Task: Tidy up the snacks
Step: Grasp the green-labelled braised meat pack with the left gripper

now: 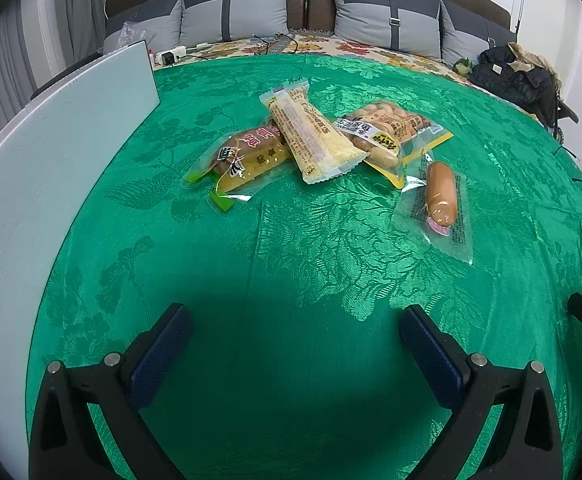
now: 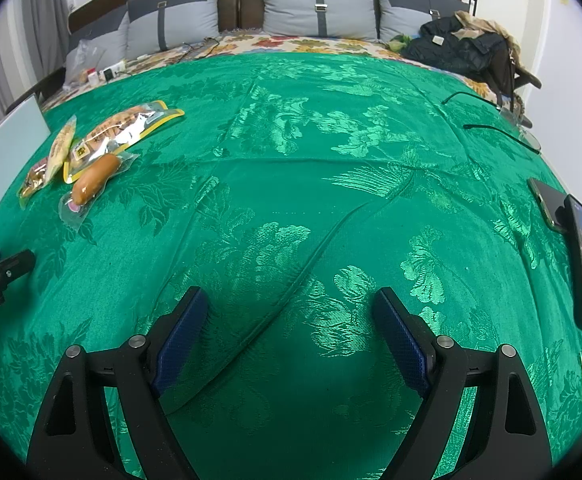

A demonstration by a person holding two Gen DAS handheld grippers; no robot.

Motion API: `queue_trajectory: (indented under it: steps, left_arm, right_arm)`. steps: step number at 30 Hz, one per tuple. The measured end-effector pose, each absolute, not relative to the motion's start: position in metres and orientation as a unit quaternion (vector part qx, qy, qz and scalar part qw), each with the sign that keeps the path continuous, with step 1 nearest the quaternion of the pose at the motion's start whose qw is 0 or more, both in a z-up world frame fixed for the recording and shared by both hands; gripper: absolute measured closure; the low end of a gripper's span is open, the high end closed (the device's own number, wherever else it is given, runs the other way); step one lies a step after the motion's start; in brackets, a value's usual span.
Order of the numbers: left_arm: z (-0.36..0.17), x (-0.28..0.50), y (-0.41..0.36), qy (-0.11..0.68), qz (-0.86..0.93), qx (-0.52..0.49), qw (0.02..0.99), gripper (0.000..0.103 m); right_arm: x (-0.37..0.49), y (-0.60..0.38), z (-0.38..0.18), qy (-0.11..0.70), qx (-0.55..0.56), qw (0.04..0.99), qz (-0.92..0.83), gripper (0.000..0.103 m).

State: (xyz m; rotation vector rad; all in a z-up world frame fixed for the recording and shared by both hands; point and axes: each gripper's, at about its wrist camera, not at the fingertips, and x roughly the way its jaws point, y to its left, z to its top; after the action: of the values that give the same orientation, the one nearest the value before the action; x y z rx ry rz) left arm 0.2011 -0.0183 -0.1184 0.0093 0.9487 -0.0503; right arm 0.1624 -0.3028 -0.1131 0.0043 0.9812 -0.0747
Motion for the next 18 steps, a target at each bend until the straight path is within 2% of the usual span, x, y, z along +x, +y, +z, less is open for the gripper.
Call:
queue_trajectory:
  steps: [4,10,13,18]
  left_arm:
    - [-0.112,0.207,-0.008,0.471,-0.033,-0.008,0.881,0.000]
    - [-0.071,0.256,0.030,0.447,-0.006,-0.043,0.894,0.000]
    - [-0.080,0.305,0.026,0.511,-0.025,0.012,0.859,0.001]
    - [-0.094,0.338,0.001,0.521,-0.050,0.119,0.844,0.001]
  right_arm:
    - [0.162,-0.303,-0.113,0.471,0.002,0.881,-0.036,0.015]
    - [0.163,-0.303,-0.113,0.471,0.003,0.881,-0.036,0.015]
    - [0.163,-0.303,-0.113,0.471,0.003,0.881,-0.036,0.015]
    - [0.163,-0.303,-0.113,0.471,0.003,0.881,-0.036,0.015]
